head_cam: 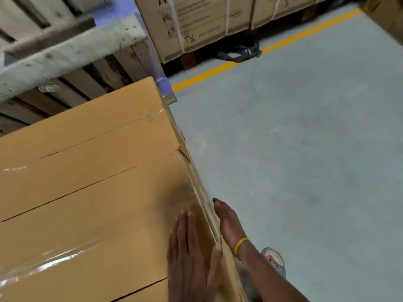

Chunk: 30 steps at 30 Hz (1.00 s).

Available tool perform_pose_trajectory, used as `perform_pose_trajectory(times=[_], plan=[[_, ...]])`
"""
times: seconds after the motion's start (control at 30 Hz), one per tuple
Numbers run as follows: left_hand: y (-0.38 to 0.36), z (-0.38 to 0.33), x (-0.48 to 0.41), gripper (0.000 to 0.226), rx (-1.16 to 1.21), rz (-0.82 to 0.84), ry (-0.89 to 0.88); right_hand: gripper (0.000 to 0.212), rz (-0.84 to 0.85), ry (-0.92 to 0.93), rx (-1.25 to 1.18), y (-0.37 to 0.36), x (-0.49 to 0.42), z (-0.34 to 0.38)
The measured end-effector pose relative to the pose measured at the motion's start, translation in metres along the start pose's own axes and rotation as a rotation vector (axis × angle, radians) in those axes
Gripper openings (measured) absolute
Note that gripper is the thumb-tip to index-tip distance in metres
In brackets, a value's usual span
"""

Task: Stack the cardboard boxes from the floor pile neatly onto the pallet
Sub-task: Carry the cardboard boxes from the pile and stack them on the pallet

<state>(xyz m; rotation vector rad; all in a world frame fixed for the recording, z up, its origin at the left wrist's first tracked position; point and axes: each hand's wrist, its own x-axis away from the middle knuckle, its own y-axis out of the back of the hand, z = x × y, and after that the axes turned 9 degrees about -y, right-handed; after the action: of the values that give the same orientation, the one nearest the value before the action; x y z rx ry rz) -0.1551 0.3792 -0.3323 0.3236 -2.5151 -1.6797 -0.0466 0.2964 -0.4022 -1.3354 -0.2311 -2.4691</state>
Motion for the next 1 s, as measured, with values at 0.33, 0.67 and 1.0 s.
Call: perform_pose_trajectory(times=[0.33, 0.67, 1.0], plan=[[0.012, 0.085, -0.162, 0.077, -0.081, -0.003, 0.047, 0.055, 0.057, 0.037, 0.173, -0.071, -0.130, 0.089], [-0.021, 0.089, -0.234, 0.087, -0.229, -0.009, 0.280, 0.097, 0.038, -0.234, 0.107, -0.087, -0.195, 0.101], [-0.020, 0.086, -0.239, 0.078, -0.249, -0.005, 0.264, 0.064, 0.142, -0.249, 0.055, -0.084, -0.192, 0.112]])
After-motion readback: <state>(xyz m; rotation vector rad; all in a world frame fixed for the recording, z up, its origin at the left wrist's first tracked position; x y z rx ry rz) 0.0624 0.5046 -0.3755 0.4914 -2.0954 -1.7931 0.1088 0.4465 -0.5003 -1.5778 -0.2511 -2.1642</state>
